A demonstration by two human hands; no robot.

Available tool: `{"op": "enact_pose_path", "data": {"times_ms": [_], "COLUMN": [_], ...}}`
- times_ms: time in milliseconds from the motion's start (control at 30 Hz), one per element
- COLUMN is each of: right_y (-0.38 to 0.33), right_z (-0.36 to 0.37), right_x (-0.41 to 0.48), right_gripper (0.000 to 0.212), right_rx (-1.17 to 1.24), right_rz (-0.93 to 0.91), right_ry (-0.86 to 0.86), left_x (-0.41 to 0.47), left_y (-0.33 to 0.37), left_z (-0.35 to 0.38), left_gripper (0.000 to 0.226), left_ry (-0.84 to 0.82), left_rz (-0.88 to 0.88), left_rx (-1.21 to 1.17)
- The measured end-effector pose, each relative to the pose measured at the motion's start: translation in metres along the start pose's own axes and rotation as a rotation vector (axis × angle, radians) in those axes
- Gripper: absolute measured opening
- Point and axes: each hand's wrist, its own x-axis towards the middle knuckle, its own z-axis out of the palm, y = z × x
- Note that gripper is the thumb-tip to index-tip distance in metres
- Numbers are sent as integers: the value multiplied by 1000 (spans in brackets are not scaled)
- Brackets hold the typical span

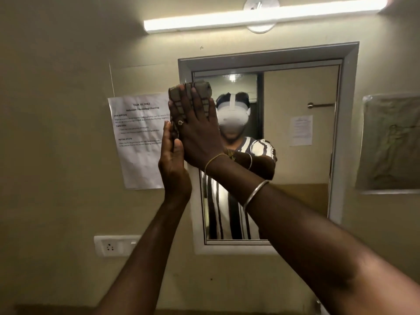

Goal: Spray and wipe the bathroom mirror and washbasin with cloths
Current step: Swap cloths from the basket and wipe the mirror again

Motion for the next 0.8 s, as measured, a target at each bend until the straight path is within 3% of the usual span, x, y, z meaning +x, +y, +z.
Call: {"op": "enact_pose_path", "data": {"times_ms": [400, 600, 800], "right_y": [38, 76, 117], "right_z": [-21, -32, -50], "right_x": [58, 60, 47], "right_gripper": [60, 58, 56], "right_rx": [-135, -163, -183], "right_rz": [-68, -120, -137], "right_ry": [95, 101, 128], "left_x": [34, 19, 17], "left_y": [19, 27, 19], "left_z": [37, 56, 63], "left_gripper": [53, 49, 50], "left_ry": [11, -65, -46], "left_rz": [119, 256, 266], "left_rx": [140, 248, 328]}}
